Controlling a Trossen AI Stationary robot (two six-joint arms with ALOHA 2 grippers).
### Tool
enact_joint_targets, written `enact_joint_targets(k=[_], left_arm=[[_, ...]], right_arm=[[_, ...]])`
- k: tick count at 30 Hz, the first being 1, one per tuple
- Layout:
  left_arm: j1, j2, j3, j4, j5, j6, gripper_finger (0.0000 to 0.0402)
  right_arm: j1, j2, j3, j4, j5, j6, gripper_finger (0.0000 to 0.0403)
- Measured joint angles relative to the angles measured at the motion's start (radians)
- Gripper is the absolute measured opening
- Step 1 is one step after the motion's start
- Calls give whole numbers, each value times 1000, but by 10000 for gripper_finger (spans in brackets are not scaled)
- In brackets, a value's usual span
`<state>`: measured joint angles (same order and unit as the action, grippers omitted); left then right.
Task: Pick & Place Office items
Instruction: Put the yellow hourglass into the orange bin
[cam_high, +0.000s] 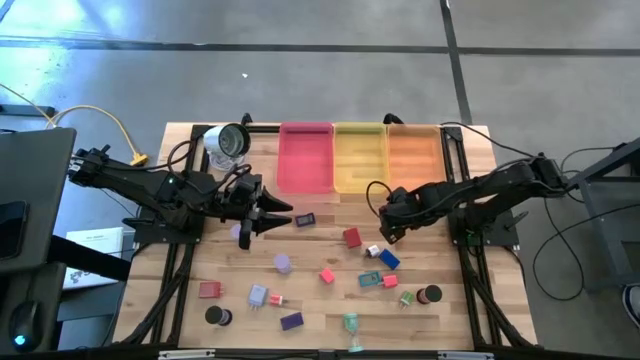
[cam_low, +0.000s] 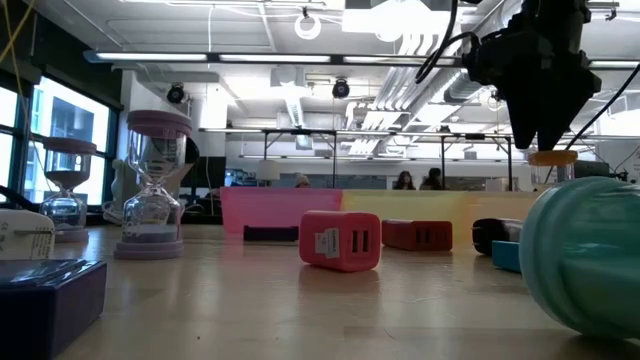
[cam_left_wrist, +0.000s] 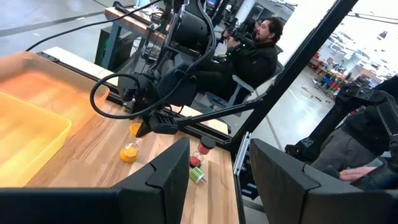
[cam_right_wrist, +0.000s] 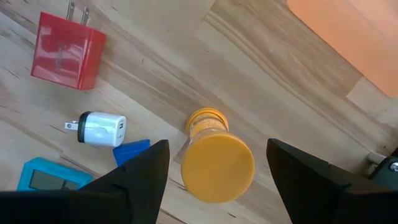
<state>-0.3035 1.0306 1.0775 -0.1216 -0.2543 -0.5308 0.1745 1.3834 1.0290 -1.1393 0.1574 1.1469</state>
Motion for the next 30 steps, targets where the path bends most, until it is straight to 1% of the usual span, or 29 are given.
enact_joint_targets(k=[9,14,19,26,30], left_arm=[[0,0,0,-25,0,0,163],[-1,0,0,-29,0,0,163],[-7,0,0,-32,0,0,163],[-6,0,0,-32,-1,0,163],[-6,0,0,-32,-3,0,163]], right_arm=[[0,0,-1,0,6,5,258],[0,-1,-62,21,-8,31,259],[4,-1,-116,108,-20,35,258],[9,-1,-133,134,-35,35,258],[8,-1,-133,134,-66,27,258]])
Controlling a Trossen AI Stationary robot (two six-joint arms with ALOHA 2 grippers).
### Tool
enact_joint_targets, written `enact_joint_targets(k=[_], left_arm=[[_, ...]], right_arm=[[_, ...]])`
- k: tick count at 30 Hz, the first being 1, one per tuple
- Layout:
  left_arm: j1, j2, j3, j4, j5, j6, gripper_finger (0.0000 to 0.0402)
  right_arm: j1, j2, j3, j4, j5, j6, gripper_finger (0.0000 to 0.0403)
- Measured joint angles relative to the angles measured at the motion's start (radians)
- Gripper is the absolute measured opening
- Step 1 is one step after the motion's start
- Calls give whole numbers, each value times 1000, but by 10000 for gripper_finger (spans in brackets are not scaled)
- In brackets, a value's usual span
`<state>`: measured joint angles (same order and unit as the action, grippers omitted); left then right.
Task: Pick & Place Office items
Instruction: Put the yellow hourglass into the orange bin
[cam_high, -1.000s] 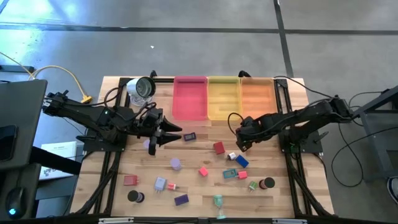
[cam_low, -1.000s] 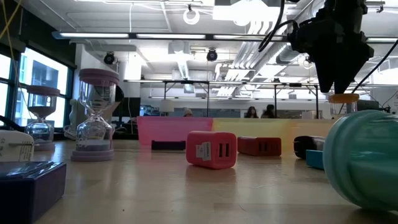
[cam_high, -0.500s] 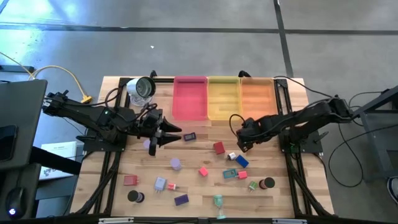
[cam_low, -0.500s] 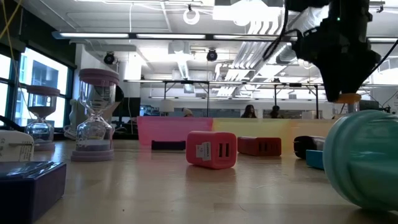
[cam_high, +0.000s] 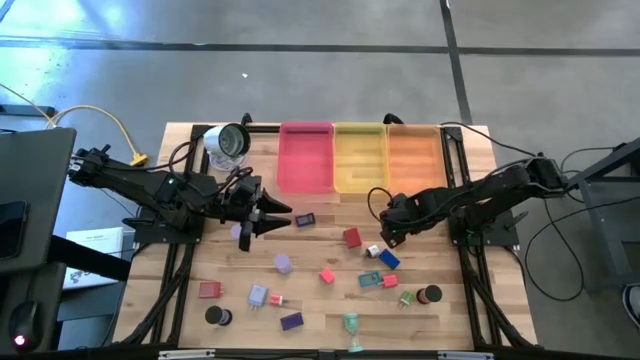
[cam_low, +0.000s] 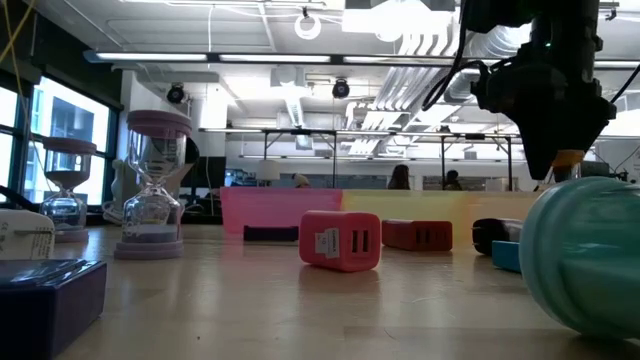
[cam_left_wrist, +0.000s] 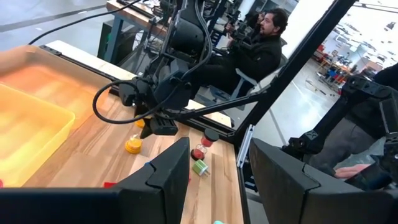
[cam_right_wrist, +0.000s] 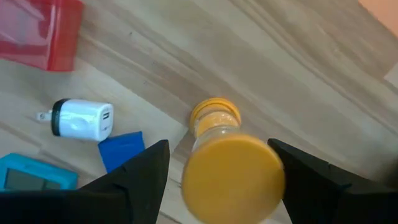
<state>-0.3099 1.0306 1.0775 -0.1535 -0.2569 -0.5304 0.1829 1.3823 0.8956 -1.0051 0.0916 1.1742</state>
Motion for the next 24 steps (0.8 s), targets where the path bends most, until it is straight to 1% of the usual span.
enact_joint_targets(k=[8,11,17,20,23,24], left_arm=[[0,0,0,0,0,0,163],[0,0,0,0,0,0,163],[-5,0,0,-4,1,0,163],[-10,0,0,-5,5,0,163],[-16,0,0,-5,4,0,163],[-18,0,0,-5,4,0,163]], right_arm=[[0,0,0,0,6,3,258],[0,1,0,0,5,3,252],[0,19,0,-1,-3,28,223],[0,47,0,-1,-36,12,202],[0,80,3,1,-40,1,178],[0,85,4,0,-40,0,176]])
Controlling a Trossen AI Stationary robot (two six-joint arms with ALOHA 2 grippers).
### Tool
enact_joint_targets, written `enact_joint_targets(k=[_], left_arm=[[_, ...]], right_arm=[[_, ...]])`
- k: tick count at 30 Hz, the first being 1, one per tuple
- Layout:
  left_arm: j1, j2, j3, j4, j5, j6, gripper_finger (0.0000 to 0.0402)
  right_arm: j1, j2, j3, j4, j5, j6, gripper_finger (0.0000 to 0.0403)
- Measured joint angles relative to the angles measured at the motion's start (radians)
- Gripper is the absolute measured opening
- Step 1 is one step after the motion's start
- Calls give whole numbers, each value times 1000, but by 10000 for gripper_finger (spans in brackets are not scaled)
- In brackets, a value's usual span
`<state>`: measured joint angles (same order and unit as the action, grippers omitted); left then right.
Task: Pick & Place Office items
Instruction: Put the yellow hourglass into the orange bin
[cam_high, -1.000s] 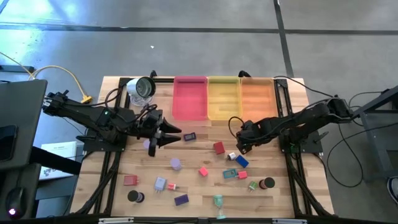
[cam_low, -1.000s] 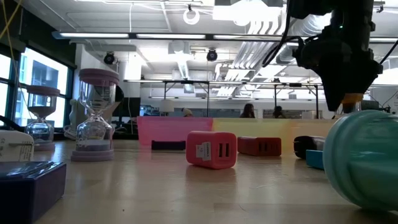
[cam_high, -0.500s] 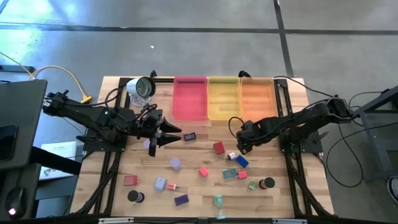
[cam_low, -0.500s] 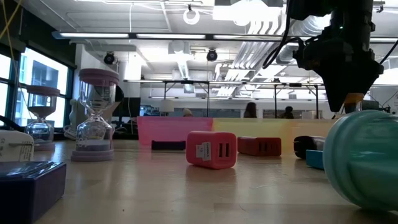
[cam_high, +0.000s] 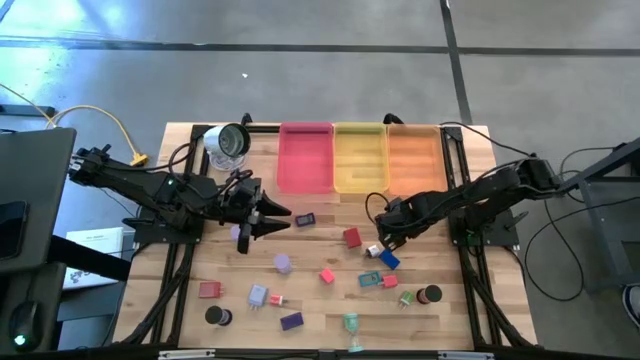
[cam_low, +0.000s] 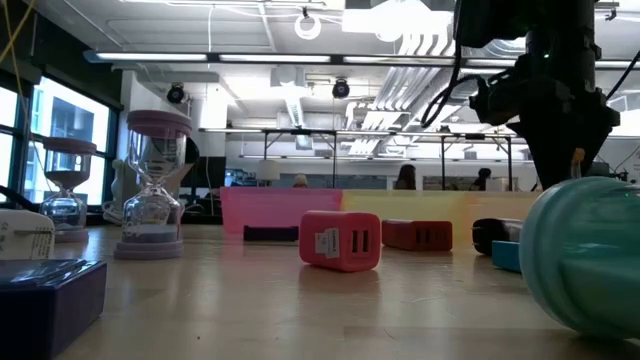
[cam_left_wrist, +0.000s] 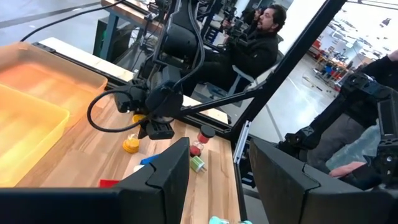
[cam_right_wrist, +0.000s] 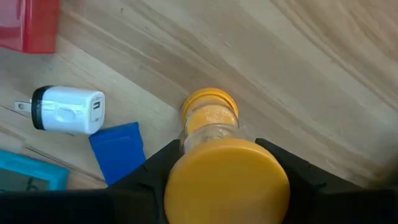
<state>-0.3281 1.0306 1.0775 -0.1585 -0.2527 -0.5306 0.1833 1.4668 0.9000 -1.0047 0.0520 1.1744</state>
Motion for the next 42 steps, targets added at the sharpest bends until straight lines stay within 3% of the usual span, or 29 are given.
enact_joint_targets(k=[15,26,34,42], left_arm=[[-11,0,0,0,0,0,163],[-11,0,0,0,135,0,163],[6,-17,0,-40,323,9,163],[44,-37,0,-120,487,7,163]], right_arm=[[0,-50,8,-38,-19,9,177],[-28,-56,269,-339,0,-58,177],[-186,-57,455,-547,58,-139,181],[-412,-57,518,-554,74,-307,177]])
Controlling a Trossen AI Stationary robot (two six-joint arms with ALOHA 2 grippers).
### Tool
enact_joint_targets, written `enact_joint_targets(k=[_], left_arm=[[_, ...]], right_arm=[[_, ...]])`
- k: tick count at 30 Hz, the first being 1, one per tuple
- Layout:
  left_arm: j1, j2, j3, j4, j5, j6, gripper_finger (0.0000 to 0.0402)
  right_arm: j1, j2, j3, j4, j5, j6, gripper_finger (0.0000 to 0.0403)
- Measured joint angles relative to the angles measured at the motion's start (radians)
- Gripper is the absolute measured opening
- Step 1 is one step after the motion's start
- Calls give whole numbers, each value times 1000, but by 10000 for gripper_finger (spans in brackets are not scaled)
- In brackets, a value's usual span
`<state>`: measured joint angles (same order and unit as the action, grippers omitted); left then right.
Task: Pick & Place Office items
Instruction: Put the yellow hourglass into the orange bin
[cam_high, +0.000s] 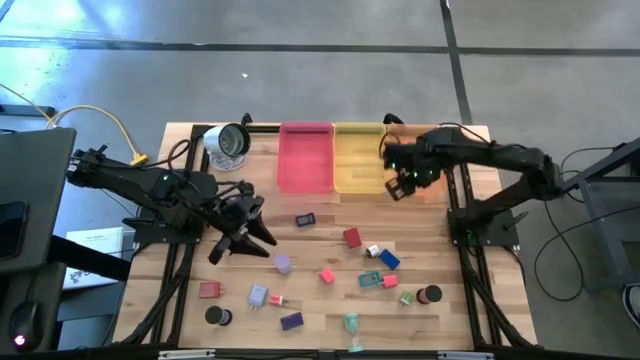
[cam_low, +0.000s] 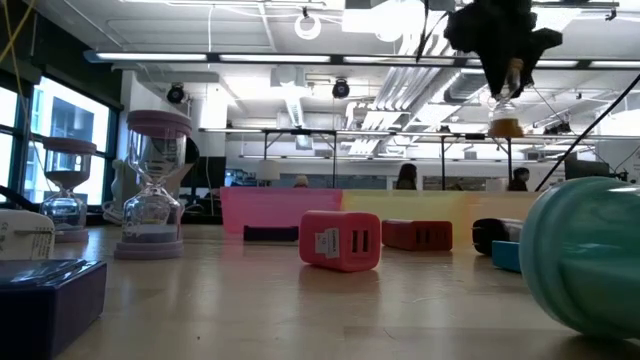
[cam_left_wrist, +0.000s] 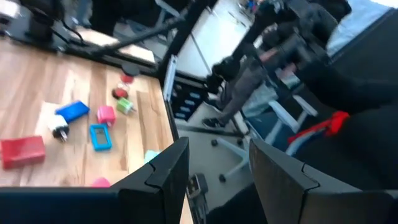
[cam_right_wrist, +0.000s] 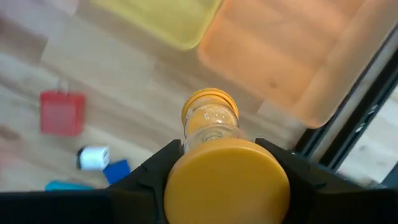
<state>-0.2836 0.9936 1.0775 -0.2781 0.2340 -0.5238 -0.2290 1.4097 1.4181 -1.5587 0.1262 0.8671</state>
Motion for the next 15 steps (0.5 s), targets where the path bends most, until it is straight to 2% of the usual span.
enact_joint_targets(k=[7,11,15], left_arm=[[27,-9,0,-40,38,6,163],[75,-16,0,-65,42,7,163],[124,-23,0,-61,105,-40,163]], right_arm=[[-205,3,0,41,24,-178,177],[-335,3,0,146,22,-294,177],[-449,19,0,241,3,-377,179]])
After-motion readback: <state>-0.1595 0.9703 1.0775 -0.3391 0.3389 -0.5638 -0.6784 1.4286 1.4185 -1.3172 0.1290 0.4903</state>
